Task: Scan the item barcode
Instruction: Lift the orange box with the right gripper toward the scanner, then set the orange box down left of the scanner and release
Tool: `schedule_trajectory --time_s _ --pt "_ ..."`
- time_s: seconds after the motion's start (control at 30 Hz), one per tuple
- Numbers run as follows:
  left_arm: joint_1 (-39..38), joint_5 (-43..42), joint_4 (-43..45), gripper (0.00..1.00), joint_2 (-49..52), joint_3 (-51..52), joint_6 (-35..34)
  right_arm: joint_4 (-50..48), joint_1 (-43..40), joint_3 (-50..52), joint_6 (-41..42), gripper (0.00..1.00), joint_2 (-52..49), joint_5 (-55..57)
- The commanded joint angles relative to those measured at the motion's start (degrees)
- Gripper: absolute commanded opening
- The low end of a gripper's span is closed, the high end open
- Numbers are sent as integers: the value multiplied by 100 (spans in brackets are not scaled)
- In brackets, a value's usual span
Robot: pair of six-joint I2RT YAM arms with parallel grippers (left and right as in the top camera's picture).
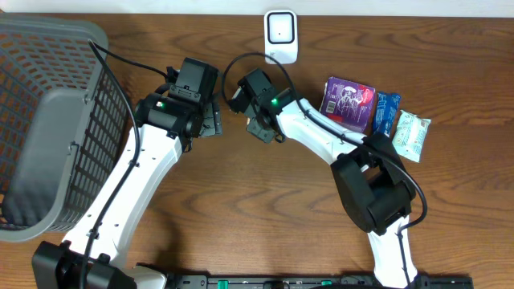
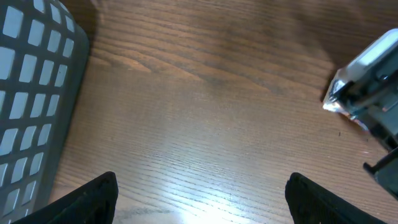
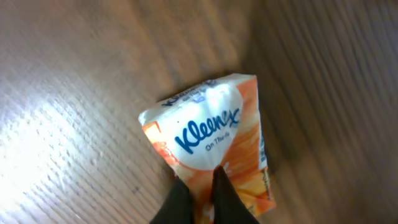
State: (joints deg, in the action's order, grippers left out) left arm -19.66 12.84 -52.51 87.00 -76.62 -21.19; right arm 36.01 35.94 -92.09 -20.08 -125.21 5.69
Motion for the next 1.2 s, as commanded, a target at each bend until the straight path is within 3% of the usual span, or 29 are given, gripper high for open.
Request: schedule_trajectory --time_s 0.0,0.17,0.4,0.5,0.67,0.97,1.17 --pt "9 116 -15 86 33 -42 -52 83 -155 20 955 1 -101 -369" --pt "9 114 -15 86 33 -42 -52 232 -487 -284 1867 1 -101 -1572" --pt "9 116 -15 86 33 -42 -52 -52 -1462 -745 3086 1 -101 -4839" --pt "9 116 -15 86 33 -42 -52 -125 -1790 -702 3467 1 -116 -5608" --pt "9 114 -15 86 33 -42 -52 -643 -1910 -297 4218 1 -125 -6028" --pt "9 114 -15 86 33 -42 -52 -2577 -1794 894 6113 1 -125 -6111" --pt "9 116 -15 86 33 -42 -52 -2124 -1971 1043 6133 1 -125 -5219"
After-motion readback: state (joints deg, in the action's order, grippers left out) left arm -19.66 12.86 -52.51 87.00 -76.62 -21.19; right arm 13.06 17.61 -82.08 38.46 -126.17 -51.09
